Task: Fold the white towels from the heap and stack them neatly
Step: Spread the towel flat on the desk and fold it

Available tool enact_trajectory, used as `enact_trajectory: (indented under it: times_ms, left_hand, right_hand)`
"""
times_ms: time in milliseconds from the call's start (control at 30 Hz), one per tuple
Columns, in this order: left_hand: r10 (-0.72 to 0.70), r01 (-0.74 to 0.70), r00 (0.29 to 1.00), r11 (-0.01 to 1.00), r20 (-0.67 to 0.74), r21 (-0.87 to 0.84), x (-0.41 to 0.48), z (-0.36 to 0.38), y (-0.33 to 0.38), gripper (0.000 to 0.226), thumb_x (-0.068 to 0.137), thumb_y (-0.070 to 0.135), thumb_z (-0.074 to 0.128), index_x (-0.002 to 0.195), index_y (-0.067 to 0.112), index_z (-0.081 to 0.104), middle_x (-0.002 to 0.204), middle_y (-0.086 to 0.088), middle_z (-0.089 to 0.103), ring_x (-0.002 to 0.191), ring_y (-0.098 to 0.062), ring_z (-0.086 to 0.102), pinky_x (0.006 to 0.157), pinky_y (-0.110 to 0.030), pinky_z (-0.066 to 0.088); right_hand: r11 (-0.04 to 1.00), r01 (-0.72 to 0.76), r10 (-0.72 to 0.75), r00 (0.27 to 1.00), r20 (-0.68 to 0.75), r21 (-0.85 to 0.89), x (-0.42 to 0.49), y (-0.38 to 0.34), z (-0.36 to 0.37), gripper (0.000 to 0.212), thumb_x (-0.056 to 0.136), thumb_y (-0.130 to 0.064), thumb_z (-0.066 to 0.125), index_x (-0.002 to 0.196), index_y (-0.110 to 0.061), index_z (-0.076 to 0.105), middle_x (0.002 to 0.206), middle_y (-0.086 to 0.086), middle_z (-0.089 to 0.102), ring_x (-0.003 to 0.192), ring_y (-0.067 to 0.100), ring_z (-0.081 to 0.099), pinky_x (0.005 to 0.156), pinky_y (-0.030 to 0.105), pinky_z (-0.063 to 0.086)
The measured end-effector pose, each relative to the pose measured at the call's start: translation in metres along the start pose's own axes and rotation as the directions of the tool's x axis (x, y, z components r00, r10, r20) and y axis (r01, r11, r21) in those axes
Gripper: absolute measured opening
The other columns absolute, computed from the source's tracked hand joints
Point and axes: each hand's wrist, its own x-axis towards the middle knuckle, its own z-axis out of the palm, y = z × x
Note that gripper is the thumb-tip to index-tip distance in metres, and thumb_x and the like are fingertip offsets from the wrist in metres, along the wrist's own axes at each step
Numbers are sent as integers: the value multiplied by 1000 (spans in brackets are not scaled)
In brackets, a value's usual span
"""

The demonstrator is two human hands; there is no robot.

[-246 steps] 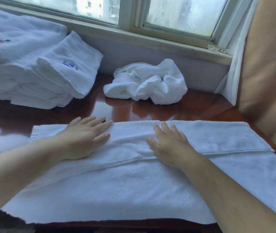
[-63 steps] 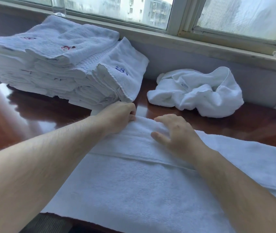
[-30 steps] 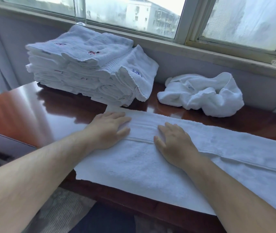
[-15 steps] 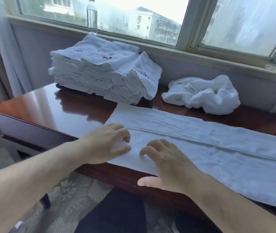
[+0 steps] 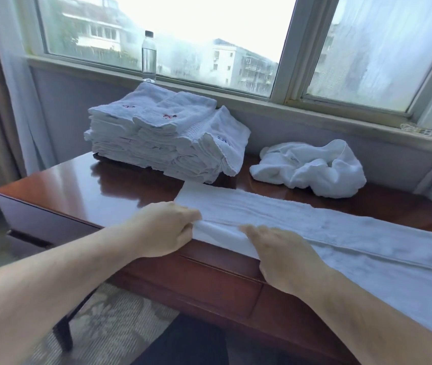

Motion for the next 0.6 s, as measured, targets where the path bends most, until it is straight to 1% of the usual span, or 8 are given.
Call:
enact_trajectory:
  times_ms: [67, 133, 233, 300, 367, 433, 533, 600]
  left_hand:
    - [-46, 46, 999, 997, 8, -66, 15, -4, -6, 25, 96, 35, 42, 121, 36, 45, 96, 15, 54, 94, -16, 56, 77, -33, 44]
    - [-31, 33, 998, 997, 47, -63, 30, -8, -12, 35, 92, 46, 52, 123, 39, 39, 103, 20, 50, 94, -10, 52, 80, -33, 44]
    - [-60, 64, 997, 993, 50, -98, 50, -13, -23, 33, 87, 39, 58, 111, 40, 36, 97, 20, 50, 86, -12, 50, 76, -35, 45]
    - [-80, 83, 997, 984, 24, -158, 67, -15, -31, 22, 89, 28, 56, 103, 36, 41, 92, 16, 52, 86, -15, 51, 79, -37, 45]
    - [-88, 89, 996, 981, 11, -175, 83, -15, -39, 10, 91, 23, 55, 99, 29, 53, 92, 14, 54, 89, -15, 53, 82, -36, 44]
    - [-120, 118, 993, 974, 1, -194, 97, -12, -46, 8, 94, 23, 58, 99, 23, 64, 92, 10, 59, 91, -16, 56, 81, -35, 44]
    - [-237, 224, 971, 938, -19, -263, 111, 2, -55, 13, 93, 23, 65, 105, 29, 67, 92, 11, 66, 84, -10, 60, 71, -21, 43]
    - [-337, 318, 941, 891, -3, -324, 119, 14, -59, 16, 94, 25, 65, 107, 33, 65, 91, 11, 67, 76, -7, 61, 62, -18, 40]
  right_hand:
    - [995, -75, 74, 997, 14, 64, 13, 7, -7, 32, 89, -11, 50, 117, -25, 46, 98, -4, 58, 91, 24, 59, 77, 38, 50]
    - [976, -147, 147, 989, 13, 158, 27, 18, -14, 10, 90, -16, 51, 89, -25, 48, 82, -3, 56, 80, 26, 57, 67, 36, 44]
    - [948, -199, 202, 979, 15, 250, 49, 36, -20, 31, 91, -16, 49, 66, -28, 36, 66, -5, 49, 66, 21, 51, 56, 33, 34]
    - [930, -227, 227, 973, 33, 289, 62, 48, -20, 31, 95, -22, 50, 66, -27, 42, 67, -5, 54, 64, 18, 52, 53, 33, 37]
    - [918, -254, 245, 967, 70, 303, 76, 61, -18, 25, 99, -33, 53, 75, -24, 55, 77, -3, 62, 72, 20, 58, 63, 37, 47]
    - [908, -279, 262, 960, 96, 313, 89, 73, -13, 27, 99, -40, 55, 85, -19, 63, 80, -4, 64, 76, 19, 60, 68, 37, 49]
    - [891, -328, 307, 945, 115, 313, 104, 86, 5, 33, 99, -46, 54, 81, -19, 61, 78, -5, 62, 74, 15, 58, 63, 35, 46]
    - [882, -359, 342, 933, 108, 304, 109, 92, 19, 34, 98, -49, 54, 77, -22, 57, 76, -7, 60, 71, 12, 56, 59, 33, 43]
